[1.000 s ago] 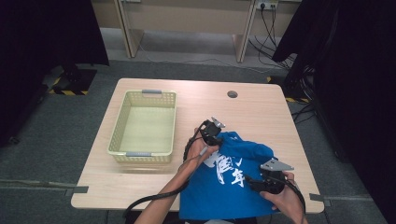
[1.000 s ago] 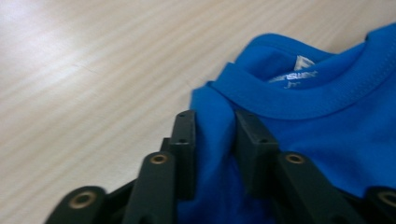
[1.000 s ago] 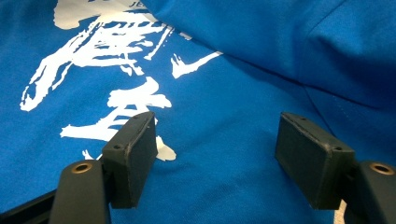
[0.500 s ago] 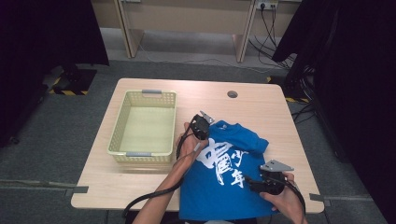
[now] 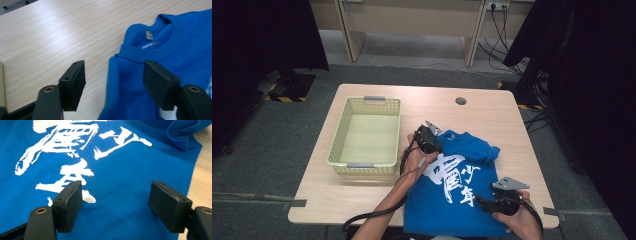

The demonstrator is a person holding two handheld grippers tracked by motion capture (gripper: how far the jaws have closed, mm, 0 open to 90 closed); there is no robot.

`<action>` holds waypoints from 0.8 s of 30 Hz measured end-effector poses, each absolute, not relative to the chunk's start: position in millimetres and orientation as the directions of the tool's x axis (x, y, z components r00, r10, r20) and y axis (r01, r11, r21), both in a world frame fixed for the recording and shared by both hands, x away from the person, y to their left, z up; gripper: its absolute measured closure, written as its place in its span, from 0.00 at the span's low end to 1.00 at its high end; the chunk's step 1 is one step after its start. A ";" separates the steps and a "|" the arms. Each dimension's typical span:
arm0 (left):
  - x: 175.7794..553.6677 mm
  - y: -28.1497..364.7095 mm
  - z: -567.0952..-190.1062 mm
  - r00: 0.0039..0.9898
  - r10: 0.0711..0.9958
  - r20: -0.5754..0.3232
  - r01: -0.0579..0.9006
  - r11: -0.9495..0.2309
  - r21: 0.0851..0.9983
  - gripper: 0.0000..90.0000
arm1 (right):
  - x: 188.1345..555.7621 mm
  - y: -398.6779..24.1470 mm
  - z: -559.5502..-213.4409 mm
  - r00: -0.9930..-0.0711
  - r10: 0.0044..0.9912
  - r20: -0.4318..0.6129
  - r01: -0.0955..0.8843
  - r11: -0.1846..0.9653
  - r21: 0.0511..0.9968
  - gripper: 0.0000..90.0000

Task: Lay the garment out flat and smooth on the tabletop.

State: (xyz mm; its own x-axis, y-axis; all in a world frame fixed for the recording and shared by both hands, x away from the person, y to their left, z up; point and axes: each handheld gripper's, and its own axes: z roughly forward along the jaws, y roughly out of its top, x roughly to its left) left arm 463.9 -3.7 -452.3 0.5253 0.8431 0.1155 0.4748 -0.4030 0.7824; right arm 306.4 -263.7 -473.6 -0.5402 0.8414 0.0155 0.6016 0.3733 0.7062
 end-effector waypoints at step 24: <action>379.0 -8.8 -463.3 0.705 0.706 0.065 0.432 -0.499 0.751 0.23 | 326.2 -273.8 -473.5 -0.479 0.877 -0.035 0.605 0.359 0.710 0.30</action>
